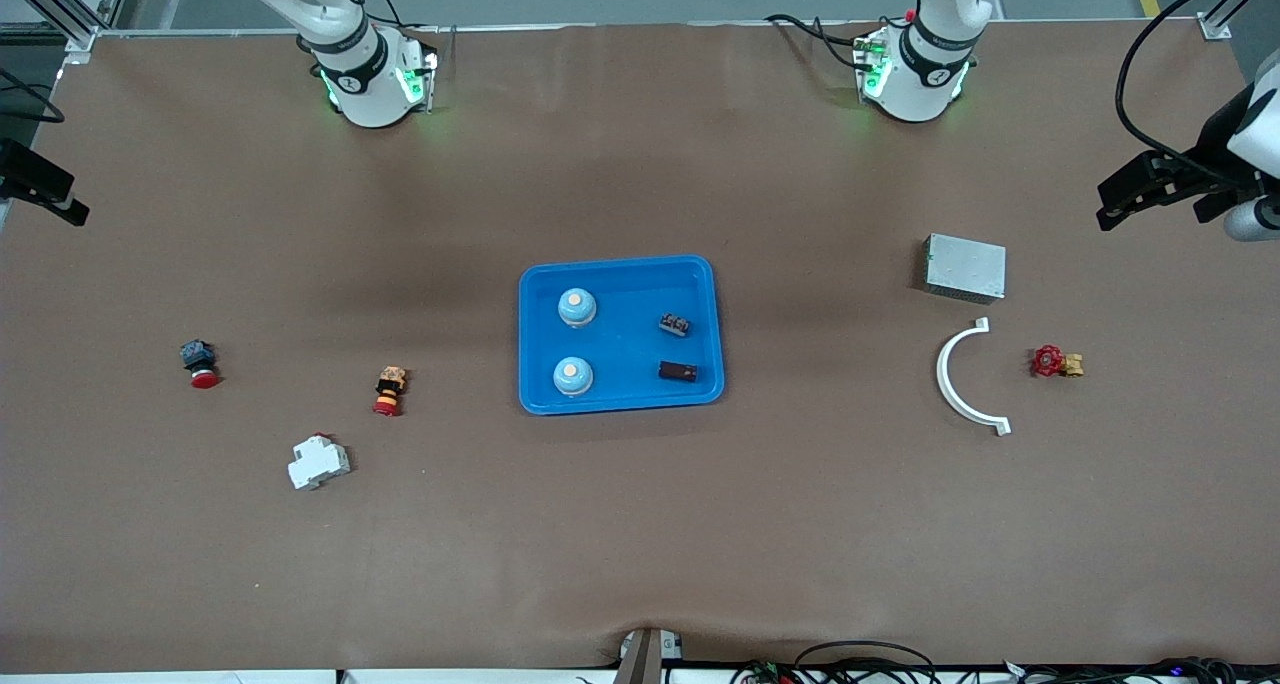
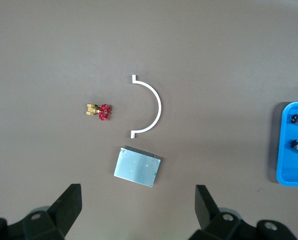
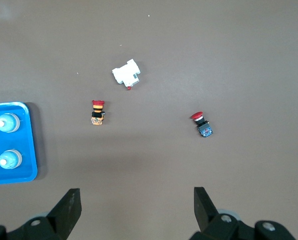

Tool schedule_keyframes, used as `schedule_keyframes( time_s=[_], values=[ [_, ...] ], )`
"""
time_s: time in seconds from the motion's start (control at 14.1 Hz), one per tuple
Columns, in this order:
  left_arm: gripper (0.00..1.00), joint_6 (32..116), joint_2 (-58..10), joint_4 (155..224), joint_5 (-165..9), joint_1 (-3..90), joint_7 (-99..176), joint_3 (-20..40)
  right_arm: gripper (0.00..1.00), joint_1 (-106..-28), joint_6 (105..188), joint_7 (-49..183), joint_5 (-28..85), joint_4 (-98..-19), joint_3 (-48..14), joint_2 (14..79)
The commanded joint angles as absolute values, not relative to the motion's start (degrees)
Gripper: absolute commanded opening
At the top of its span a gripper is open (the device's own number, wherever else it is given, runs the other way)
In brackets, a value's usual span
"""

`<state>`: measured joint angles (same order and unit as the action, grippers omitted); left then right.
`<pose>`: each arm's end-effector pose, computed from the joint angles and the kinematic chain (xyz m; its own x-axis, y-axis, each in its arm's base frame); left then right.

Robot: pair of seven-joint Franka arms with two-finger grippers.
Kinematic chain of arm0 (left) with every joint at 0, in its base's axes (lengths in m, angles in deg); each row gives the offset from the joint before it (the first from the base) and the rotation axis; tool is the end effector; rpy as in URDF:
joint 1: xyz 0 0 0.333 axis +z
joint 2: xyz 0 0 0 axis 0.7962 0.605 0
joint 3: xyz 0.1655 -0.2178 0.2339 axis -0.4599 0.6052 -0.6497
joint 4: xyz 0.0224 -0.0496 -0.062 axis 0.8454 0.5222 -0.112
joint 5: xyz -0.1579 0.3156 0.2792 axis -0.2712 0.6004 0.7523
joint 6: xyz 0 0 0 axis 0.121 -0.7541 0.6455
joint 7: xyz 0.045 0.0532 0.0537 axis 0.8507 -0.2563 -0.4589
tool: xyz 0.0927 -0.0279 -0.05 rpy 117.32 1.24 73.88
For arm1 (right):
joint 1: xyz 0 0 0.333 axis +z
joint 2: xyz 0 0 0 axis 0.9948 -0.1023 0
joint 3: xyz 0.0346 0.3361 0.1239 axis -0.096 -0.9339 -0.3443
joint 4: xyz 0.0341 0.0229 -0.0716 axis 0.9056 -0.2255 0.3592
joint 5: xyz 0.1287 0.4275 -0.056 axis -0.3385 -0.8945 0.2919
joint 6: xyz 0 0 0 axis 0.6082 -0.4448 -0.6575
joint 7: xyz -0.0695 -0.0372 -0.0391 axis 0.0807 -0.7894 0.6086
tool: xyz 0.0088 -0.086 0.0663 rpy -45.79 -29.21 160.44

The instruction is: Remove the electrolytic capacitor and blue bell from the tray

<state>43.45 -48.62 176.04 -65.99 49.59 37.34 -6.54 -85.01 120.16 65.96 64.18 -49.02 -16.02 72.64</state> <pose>0.6105 -0.0490 0.6883 0.9990 0.0437 -0.0001 0.0436 -0.9980 -0.0464 0.5895 -0.0756 0.7044 0.9983 -0.0227 0.0541 -0.0215 -0.9995 -0.0226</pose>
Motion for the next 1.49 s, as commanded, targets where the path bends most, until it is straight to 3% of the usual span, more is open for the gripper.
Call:
schedule_keyframes(
  time_s=[0.0, 0.42, 0.71, 0.85, 0.92, 1.2, 1.42],
  values=[
    [1.00, 45.63, -46.67, 176.26, -67.17, 48.82, 36.81, -4.35, 1.00, -86.42, 120.55, 65.50, 63.64, -50.30, -16.87, 74.17],
    [1.00, 58.72, -38.78, 180.84, -67.26, 43.29, 10.48, 3.38, 1.00, -86.42, 119.94, 65.76, 63.64, -50.47, -16.87, 74.25],
    [1.00, 66.45, -30.08, 180.75, -67.00, 34.16, -11.22, 3.75, 1.00, -84.67, 121.60, 70.85, 63.55, -54.15, -17.39, 74.34],
    [0.76, 70.58, -25.42, 180.84, -66.56, 30.73, -18.88, 3.75, 1.00, -81.86, 125.54, 74.27, 63.55, -59.41, -17.39, 75.30],
    [0.73, 72.25, -23.31, 180.75, -66.38, 29.40, -22.40, 3.66, 1.00, -80.28, 127.30, 76.64, 63.55, -62.05, -17.39, 75.48],
    [0.73, 79.73, -16.71, 180.75, -66.38, 25.62, -37.07, 3.75, 1.00, -73.08, 139.16, 84.98, 63.55, -69.88, -17.39, 74.17],
    [0.72, 85.00, -12.75, 180.75, -66.38, 23.60, -46.48, 3.75, 1.00, -68.24, 144.27, 93.60, 63.55, -72.09, -17.39, 69.70]
  ],
)
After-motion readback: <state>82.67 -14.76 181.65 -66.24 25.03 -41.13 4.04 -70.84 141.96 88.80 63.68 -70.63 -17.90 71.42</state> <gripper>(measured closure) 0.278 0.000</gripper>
